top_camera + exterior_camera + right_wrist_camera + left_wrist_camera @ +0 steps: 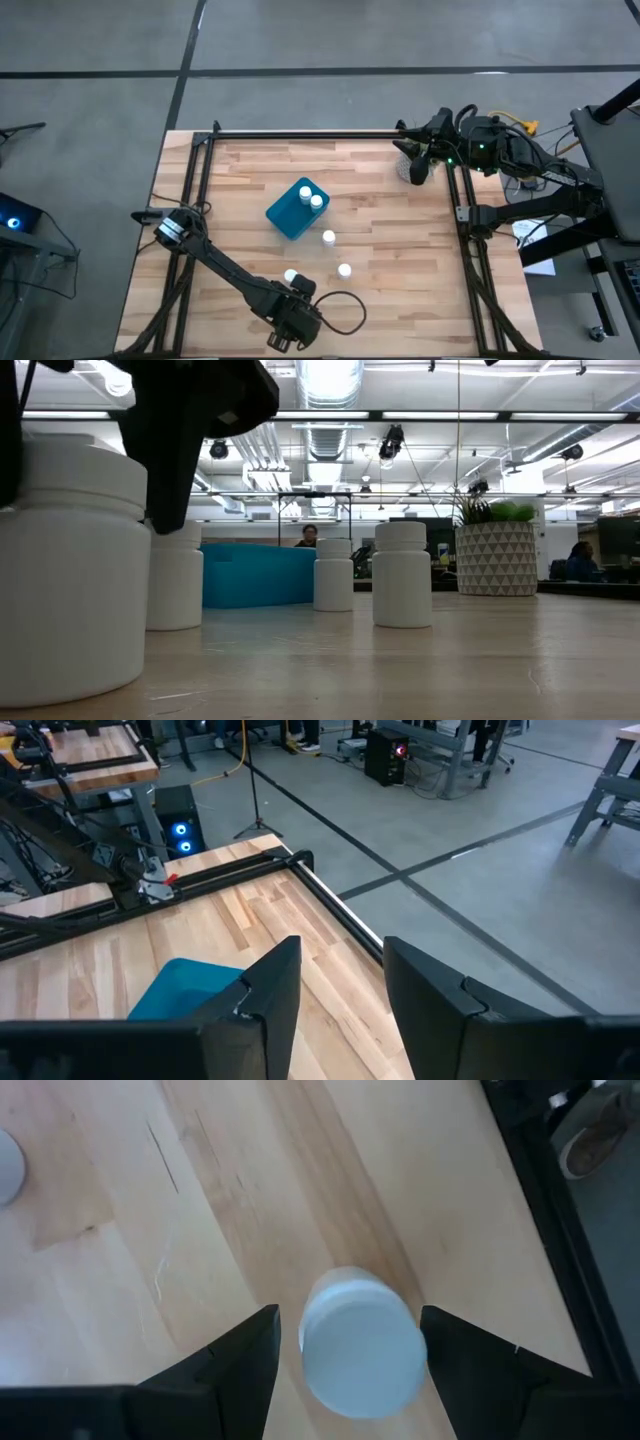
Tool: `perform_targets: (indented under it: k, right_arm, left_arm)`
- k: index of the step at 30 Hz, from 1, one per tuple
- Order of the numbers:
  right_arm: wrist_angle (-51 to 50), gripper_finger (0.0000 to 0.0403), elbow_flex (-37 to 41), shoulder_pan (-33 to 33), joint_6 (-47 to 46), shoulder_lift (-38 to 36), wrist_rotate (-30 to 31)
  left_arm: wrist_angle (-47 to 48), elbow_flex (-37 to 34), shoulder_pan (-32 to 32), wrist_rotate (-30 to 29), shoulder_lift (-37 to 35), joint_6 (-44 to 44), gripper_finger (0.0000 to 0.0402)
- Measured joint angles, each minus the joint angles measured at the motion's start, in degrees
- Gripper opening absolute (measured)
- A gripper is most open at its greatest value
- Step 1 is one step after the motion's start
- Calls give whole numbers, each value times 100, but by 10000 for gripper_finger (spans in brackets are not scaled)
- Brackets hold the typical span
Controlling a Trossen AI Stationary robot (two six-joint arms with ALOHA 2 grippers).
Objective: Pick and place pill bottles into a basket
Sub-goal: Put the bottom white pill bottle into the blue container
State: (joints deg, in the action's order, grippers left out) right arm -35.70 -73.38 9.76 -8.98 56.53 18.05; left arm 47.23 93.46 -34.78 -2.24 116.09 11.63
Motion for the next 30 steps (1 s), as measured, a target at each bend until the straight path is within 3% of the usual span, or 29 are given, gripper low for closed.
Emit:
perform_targets:
  k: [13, 25, 30]
  right_arm:
    - [0, 139, 0, 2, -1, -2, 1]
    - [0, 133, 0, 2, 0, 0, -1]
    - [0, 139, 0, 2, -1, 0, 1]
  left_arm:
    - [-55, -100, 22, 17, 0, 1, 220]
    - [-189, -91, 28, 39, 0, -1, 148]
    - [-172, -71, 30, 49, 0, 1, 145]
